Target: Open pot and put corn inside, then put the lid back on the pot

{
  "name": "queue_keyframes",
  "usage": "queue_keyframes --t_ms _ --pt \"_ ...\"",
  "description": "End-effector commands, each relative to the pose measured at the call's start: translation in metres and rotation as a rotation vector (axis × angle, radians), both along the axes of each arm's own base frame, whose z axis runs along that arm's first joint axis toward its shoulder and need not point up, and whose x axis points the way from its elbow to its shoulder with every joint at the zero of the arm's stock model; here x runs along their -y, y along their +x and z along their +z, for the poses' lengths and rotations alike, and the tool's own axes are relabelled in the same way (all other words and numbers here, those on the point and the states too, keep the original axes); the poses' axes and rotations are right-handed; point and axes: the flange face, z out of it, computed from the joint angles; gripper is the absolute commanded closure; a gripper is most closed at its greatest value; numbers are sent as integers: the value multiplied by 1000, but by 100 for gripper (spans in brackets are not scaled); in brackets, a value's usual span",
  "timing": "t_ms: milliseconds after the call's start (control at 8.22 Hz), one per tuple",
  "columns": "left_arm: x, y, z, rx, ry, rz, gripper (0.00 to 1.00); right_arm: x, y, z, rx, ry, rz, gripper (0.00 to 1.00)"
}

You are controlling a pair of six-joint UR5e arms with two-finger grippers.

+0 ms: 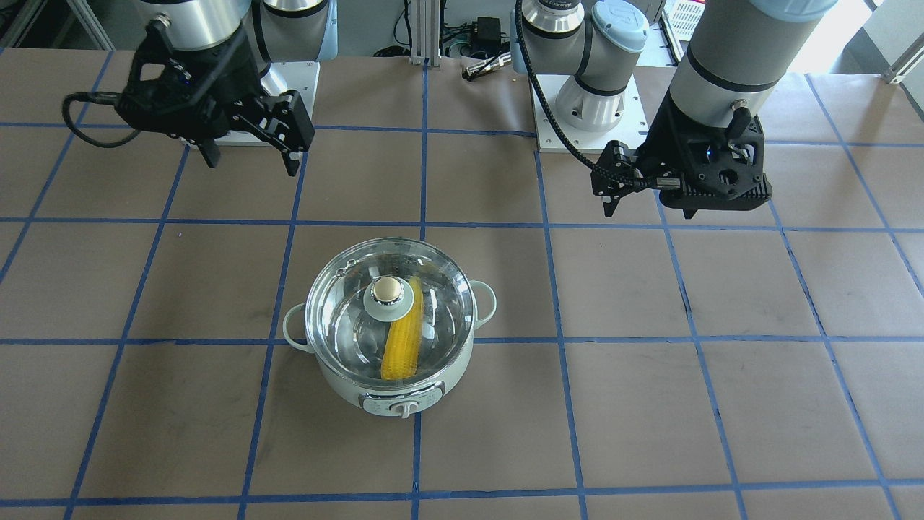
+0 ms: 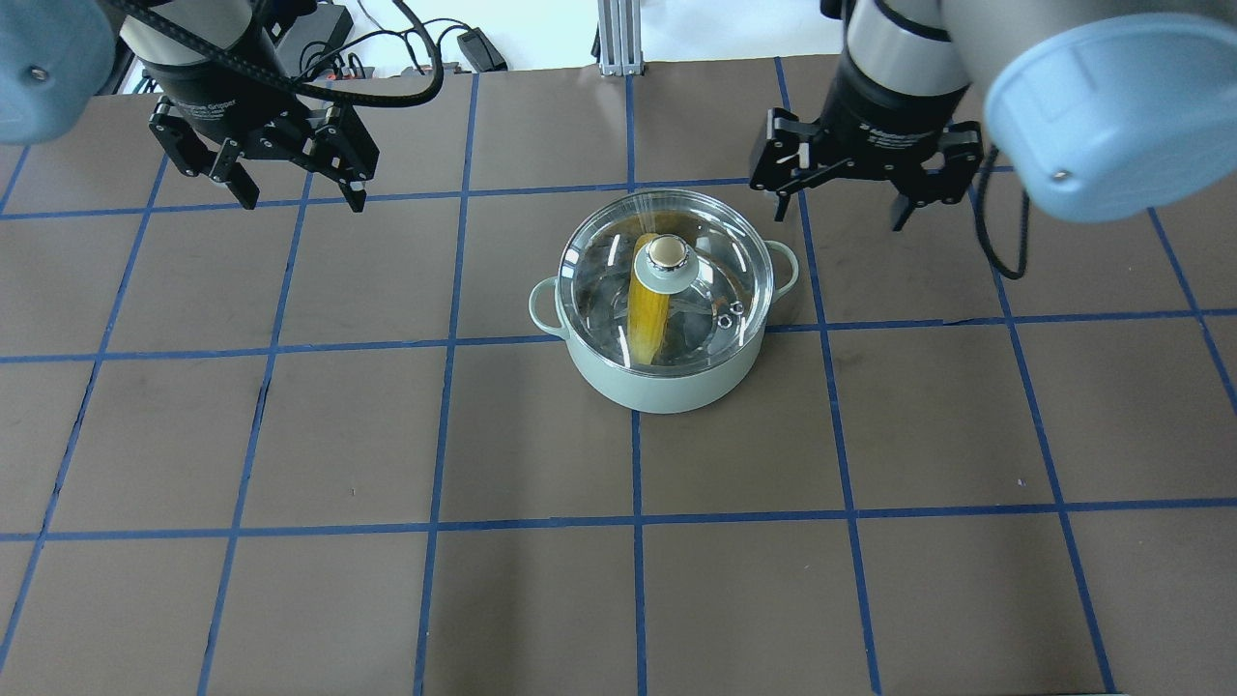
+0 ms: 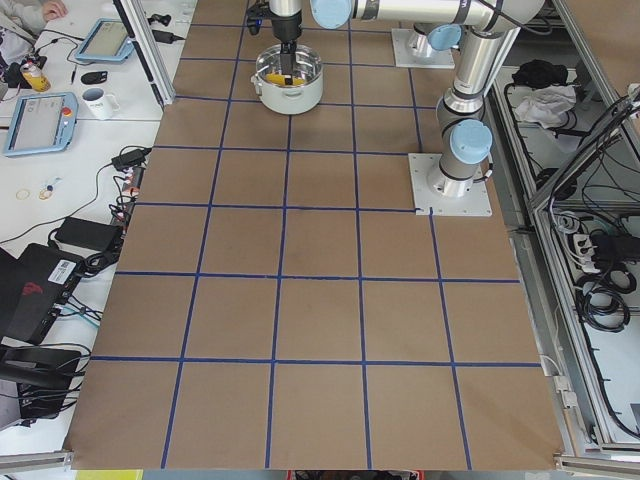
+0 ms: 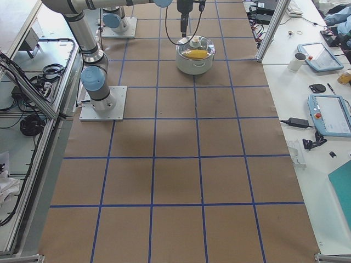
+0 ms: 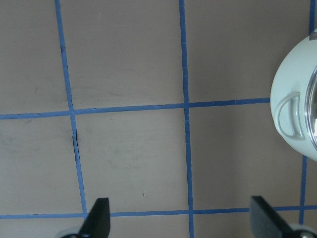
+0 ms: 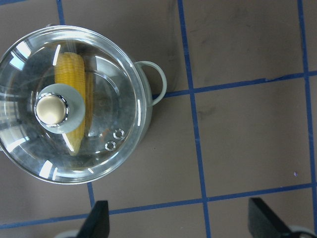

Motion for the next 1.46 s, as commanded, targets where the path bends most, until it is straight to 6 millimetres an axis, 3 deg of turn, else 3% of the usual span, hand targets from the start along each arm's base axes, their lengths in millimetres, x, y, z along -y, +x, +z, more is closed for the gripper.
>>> queue_keyframes --t_ms 0,1339 --pt "2 0 -3 -2 6 2 0 -23 -36 27 -18 -2 0 0" --pt "5 9 -7 90 14 4 0 -23 -36 25 -22 2 3 0"
